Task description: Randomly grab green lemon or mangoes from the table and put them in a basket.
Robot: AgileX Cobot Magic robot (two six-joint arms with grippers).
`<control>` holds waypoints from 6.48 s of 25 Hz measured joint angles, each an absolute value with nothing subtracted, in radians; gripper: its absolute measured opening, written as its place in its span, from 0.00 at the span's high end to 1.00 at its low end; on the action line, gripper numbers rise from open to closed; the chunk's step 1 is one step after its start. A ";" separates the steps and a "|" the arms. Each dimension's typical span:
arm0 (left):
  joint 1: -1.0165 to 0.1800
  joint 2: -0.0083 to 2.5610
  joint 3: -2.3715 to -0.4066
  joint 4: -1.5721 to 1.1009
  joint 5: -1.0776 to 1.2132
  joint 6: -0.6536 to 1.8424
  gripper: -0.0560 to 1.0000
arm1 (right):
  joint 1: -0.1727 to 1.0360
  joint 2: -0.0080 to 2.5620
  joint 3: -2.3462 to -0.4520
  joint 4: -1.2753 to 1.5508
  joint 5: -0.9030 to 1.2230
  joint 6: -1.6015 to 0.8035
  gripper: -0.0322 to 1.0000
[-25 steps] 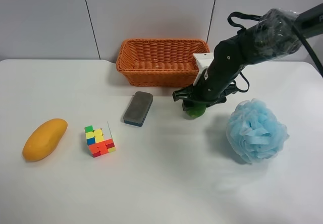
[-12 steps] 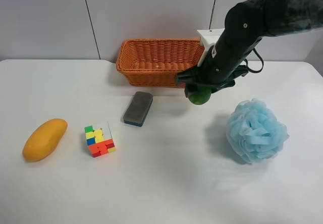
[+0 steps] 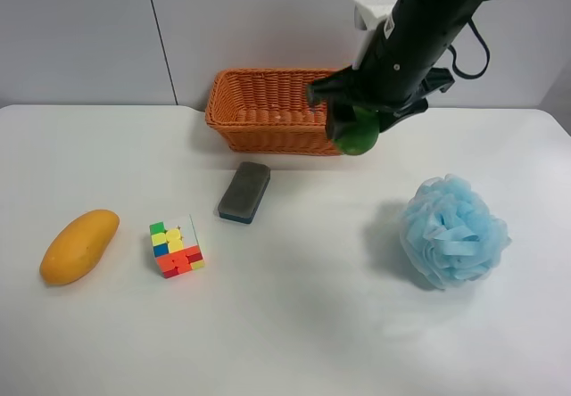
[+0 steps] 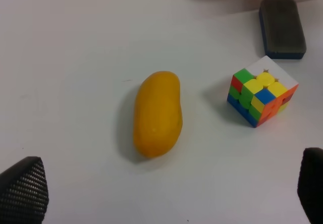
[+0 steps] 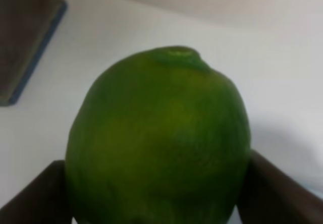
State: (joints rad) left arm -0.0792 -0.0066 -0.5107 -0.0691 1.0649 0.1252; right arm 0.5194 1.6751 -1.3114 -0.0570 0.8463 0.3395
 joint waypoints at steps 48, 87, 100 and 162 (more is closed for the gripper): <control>-0.079 -0.007 -0.511 -0.069 1.064 0.125 0.01 | 0.435 2.275 -1.882 -0.179 0.622 0.302 0.31; -0.079 -0.007 -0.511 -0.069 1.065 0.125 0.01 | 0.461 1.582 -1.761 -0.059 1.217 0.095 0.01; -0.079 -0.007 -0.511 -0.069 1.065 0.125 0.01 | 0.554 1.093 -1.229 -0.046 1.219 0.085 0.01; -0.079 -0.007 -0.511 -0.069 1.064 0.124 0.01 | 0.137 -0.003 -0.481 -0.064 1.067 0.067 0.01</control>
